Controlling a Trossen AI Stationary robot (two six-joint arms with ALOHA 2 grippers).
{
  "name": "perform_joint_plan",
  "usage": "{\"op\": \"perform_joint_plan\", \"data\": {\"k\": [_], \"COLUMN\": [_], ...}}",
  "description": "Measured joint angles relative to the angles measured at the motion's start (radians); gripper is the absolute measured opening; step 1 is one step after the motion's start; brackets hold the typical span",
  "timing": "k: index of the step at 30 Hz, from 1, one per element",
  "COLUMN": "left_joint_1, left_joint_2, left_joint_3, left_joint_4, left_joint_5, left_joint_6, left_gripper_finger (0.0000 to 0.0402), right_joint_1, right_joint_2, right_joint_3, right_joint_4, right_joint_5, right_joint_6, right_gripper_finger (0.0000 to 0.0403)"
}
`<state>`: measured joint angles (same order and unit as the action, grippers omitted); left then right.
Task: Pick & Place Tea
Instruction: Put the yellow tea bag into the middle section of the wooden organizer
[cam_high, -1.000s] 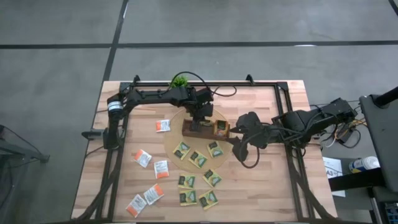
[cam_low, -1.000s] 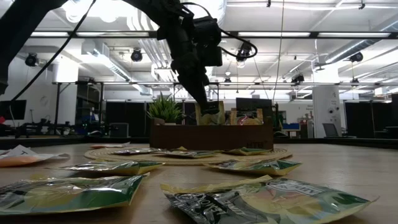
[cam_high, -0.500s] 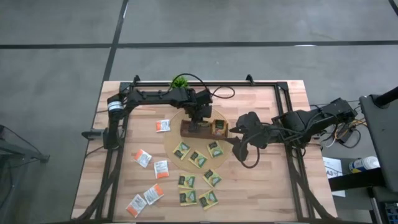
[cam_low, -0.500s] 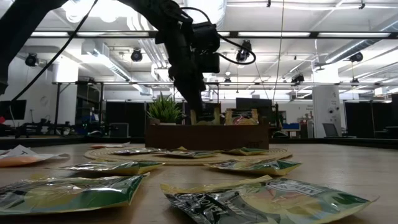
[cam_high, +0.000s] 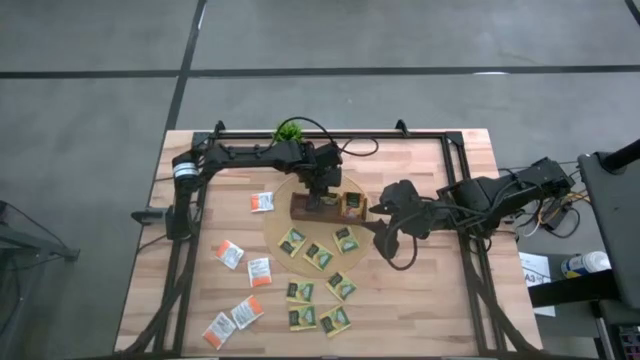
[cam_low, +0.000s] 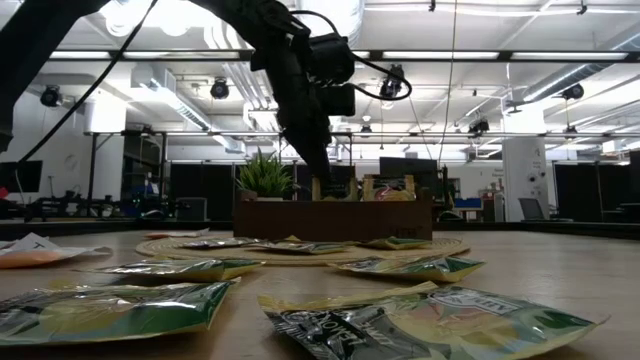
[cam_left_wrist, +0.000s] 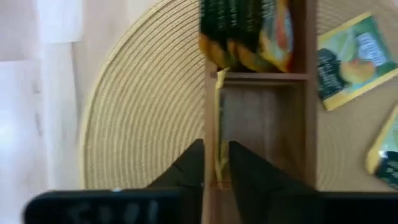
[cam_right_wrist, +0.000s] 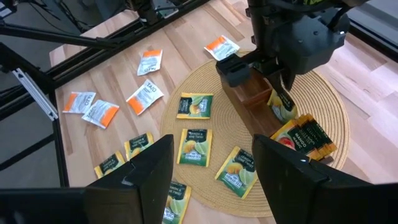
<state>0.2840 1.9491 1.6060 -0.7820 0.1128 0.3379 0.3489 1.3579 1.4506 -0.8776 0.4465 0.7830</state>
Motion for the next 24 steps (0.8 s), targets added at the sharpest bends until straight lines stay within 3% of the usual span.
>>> {"op": "perform_joint_plan", "data": {"k": [8,24], "left_joint_1": [0.000,-0.026], "left_joint_2": [-0.013,-0.234], "left_joint_3": [0.044,0.091], "left_joint_4": [-0.071,-0.120], "left_joint_5": [-0.067,-0.045], "left_joint_6": [-0.007,-0.158], "left_gripper_finger": [0.0136,0.0140], "right_joint_1": [0.000,0.012], "right_joint_2": [0.000,0.000], "right_joint_3": [0.000,0.000], "right_joint_4": [0.000,0.022], "right_joint_5": [0.000,0.006], "right_joint_6": [-0.009,-0.073], "right_gripper_finger": [0.0215,0.0215]}}
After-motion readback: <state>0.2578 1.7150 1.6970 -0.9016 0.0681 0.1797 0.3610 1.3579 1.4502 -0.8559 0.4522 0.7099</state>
